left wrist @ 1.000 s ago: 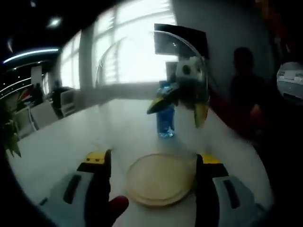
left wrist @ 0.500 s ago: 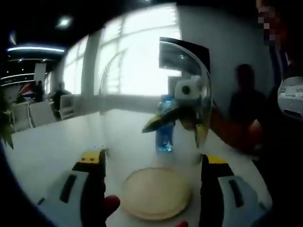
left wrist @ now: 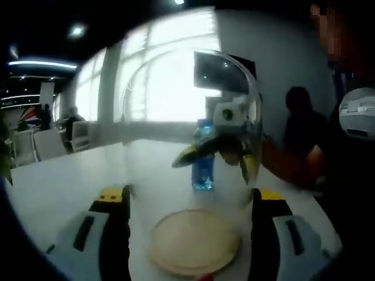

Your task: Open the cover put in the Mizone put the cover back on

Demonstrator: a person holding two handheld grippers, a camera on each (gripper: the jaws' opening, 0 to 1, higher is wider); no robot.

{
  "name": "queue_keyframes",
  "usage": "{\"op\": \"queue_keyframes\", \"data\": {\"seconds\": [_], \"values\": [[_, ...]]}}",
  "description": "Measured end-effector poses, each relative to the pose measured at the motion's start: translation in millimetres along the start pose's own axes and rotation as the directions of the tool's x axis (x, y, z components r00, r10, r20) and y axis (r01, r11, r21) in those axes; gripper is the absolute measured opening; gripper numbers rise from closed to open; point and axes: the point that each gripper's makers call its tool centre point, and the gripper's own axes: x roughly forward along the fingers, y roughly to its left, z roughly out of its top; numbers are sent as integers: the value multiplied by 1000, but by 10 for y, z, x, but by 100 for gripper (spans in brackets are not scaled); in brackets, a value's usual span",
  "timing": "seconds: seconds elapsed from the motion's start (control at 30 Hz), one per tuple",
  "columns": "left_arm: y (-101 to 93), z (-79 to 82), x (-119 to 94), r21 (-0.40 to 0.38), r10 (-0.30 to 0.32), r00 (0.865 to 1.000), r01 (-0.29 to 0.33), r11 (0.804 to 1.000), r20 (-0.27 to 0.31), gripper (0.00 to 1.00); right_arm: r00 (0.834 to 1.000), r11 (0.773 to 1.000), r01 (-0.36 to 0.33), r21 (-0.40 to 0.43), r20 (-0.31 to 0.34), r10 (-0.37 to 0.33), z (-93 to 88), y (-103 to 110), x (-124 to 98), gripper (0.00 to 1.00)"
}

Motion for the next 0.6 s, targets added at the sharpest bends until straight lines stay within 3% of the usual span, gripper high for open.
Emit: {"op": "queue_keyframes", "data": {"seconds": [0.6], "values": [[-6,10,-2,-4,-8,999,8,1000,32,73,1000,1000,-18,-8,20,18,5,-9,24,76]]}}
